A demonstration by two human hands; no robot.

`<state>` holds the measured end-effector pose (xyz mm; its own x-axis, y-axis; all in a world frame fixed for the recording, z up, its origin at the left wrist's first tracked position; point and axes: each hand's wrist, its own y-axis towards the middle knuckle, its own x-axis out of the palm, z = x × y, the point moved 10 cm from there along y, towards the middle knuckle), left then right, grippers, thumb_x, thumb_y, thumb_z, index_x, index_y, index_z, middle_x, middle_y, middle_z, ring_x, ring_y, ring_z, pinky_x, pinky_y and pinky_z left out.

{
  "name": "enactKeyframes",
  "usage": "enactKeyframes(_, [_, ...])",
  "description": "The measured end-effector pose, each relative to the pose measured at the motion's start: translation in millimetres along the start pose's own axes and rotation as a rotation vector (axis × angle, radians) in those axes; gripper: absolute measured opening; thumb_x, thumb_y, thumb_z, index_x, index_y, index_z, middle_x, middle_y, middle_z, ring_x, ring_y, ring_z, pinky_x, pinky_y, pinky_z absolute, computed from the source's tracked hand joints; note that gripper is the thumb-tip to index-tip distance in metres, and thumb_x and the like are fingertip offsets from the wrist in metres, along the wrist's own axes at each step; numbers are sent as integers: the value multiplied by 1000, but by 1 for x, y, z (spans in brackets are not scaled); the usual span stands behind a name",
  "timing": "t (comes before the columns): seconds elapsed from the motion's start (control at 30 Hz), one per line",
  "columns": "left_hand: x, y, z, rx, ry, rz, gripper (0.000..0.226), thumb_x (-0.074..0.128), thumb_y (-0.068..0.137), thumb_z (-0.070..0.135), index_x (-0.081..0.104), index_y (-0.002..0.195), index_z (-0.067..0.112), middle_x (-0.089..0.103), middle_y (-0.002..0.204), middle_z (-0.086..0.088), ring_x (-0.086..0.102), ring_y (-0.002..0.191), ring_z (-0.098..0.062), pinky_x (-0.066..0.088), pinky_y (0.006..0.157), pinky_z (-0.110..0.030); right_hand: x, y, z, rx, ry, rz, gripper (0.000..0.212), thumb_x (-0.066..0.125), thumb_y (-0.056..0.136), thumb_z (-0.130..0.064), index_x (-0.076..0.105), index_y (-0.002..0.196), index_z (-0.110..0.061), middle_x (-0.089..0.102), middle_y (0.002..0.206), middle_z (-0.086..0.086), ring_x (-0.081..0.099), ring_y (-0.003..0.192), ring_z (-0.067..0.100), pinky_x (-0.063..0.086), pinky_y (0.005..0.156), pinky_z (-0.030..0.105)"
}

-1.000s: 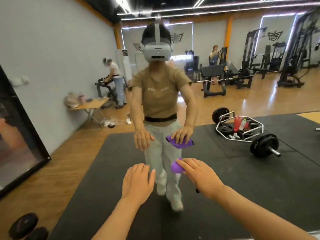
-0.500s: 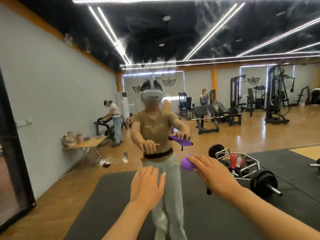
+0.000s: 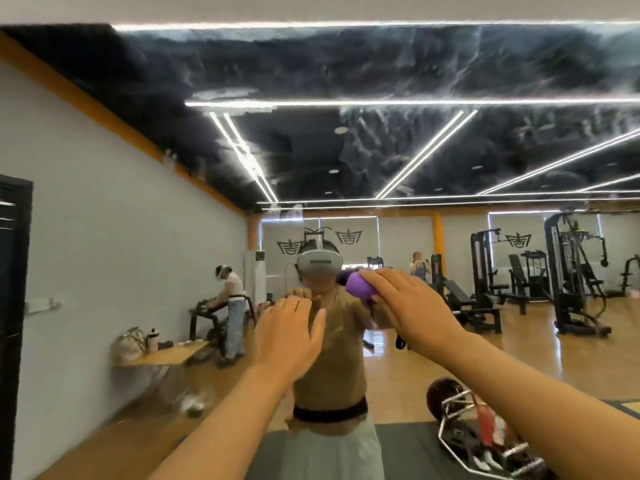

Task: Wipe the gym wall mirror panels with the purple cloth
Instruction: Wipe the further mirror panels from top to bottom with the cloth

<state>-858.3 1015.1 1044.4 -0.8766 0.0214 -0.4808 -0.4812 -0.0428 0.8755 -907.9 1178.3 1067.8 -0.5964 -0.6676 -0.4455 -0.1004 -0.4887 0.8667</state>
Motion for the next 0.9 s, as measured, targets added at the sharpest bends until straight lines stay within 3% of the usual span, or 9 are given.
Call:
enactKeyframes(0.2, [-15,81,18,-29,-23,165,24,47,104,41,60,113,23,59,108,7,52,97,-9,36,83,-19,-39,70,54,-20,-9,138,37,54,102,-16,57,138,-8,63,132,13,61,115,34,50,96,48])
enactKeyframes(0.33, [-31,119,20,-12,6,284,34,54,102,34,57,131,17,55,135,-1,50,123,-17,27,98,-19,-55,113,75,4,-43,323,40,68,93,-4,62,132,-1,64,133,18,63,117,38,52,96,46])
enactKeyframes(0.43, [-26,149,14,-33,40,267,55,44,105,39,31,156,21,22,165,1,17,152,-19,12,122,-30,-58,146,86,26,-30,417,42,65,95,-5,60,137,-3,57,142,17,56,129,37,48,102,45])
enactKeyframes(0.5, [-14,169,9,-37,75,230,62,35,107,43,12,161,25,1,170,3,-5,155,-17,0,126,-36,-55,163,89,40,21,467,43,63,96,-5,58,139,-3,57,143,16,53,133,35,45,103,42])
enactKeyframes(0.57, [1,180,4,-10,100,239,64,18,105,54,0,160,27,-8,169,3,-14,154,-15,-5,126,-38,-44,179,87,47,45,468,45,60,99,-5,54,143,-4,55,146,15,48,138,33,37,111,40])
enactKeyframes(0.63, [6,182,3,37,149,330,67,1,103,58,6,160,25,3,169,-1,-4,155,-18,2,125,-42,-31,191,83,20,13,441,46,55,102,-9,48,147,-5,50,151,13,40,145,31,23,119,36])
enactKeyframes(0.73, [12,182,-1,73,194,406,68,4,106,54,26,159,17,23,166,-8,14,153,-24,14,120,-46,-26,214,79,-34,-35,397,47,44,108,-18,39,153,-9,39,159,7,26,152,25,5,119,26])
enactKeyframes(0.8, [13,183,-1,94,200,423,67,4,106,54,26,159,17,24,165,-8,17,153,-25,15,119,-46,-32,237,80,-61,-60,378,48,39,110,-20,33,157,-13,32,163,4,19,154,23,0,119,22])
enactKeyframes(0.9, [13,183,-3,109,230,461,67,5,106,53,26,158,18,26,165,-7,22,153,-26,16,118,-47,-50,279,89,-20,-76,371,49,31,111,-22,24,160,-16,22,167,3,11,156,23,-1,123,28])
